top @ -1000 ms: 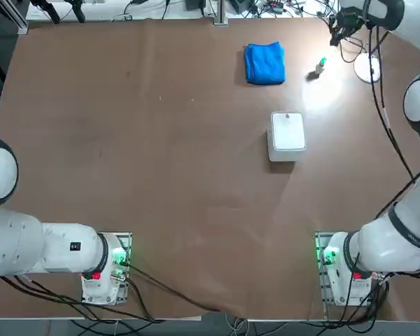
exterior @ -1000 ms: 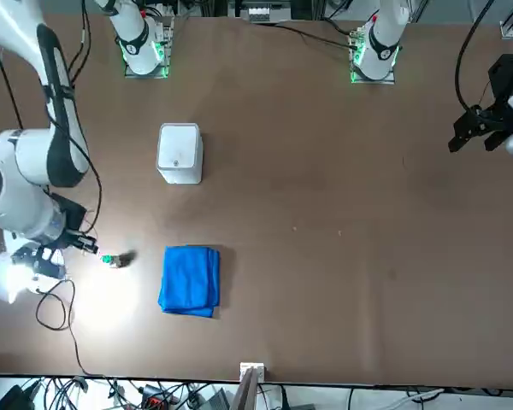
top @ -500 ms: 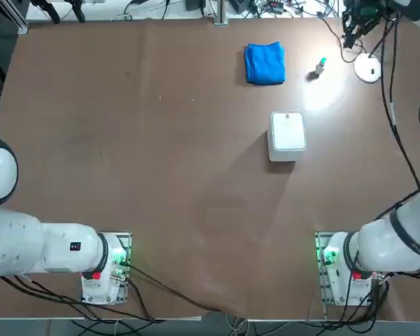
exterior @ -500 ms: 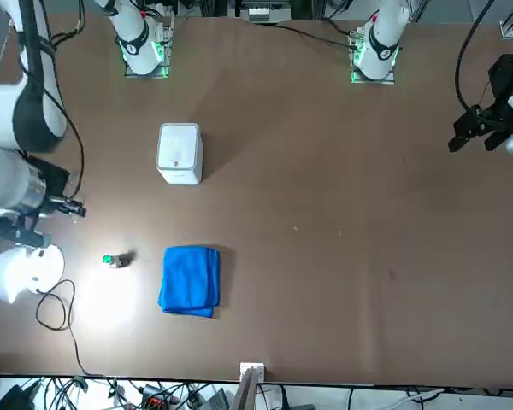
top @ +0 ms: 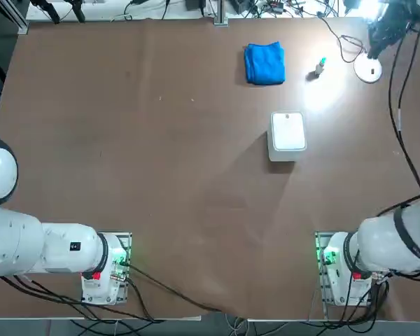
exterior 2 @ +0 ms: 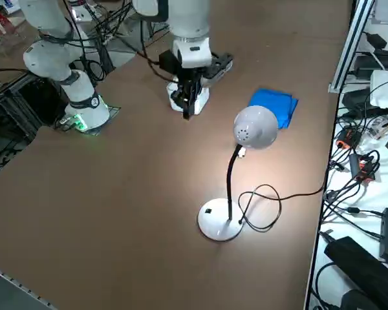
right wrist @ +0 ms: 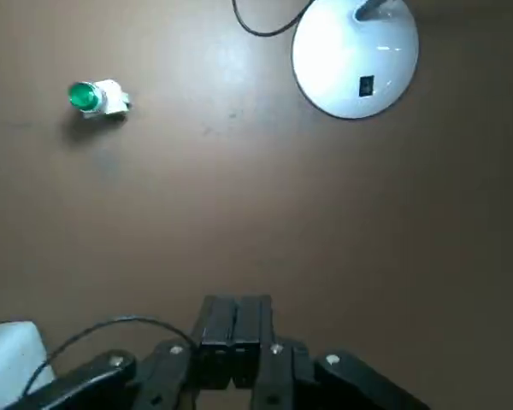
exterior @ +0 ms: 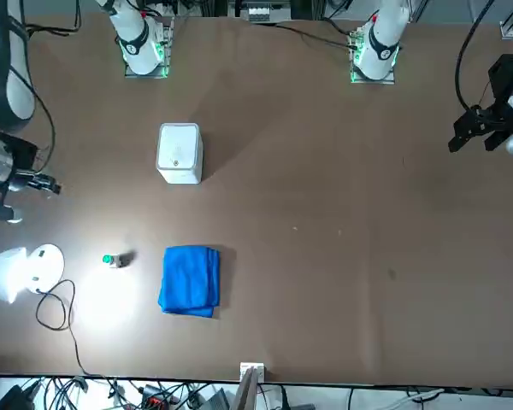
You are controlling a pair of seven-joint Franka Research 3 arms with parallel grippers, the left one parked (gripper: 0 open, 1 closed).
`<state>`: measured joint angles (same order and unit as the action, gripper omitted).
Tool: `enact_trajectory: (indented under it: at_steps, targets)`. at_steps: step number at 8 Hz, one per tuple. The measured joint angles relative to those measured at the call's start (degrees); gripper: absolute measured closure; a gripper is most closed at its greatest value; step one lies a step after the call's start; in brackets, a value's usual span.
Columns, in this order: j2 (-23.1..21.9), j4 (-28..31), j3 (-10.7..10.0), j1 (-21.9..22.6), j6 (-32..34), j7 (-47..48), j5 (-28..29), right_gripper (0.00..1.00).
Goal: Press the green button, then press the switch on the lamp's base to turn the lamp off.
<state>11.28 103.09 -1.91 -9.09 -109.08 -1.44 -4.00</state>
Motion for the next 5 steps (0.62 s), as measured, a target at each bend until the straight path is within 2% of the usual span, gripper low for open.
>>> enact_trajectory:
  at_steps: [2,5]
  targets:
    - [-1.5,7.5,-0.2,-5.5,-7.2,-6.7,0.0,0.99]
    - [-0.3,12.8,-0.1,-10.5,-13.8,-10.8,0.0,0.99]
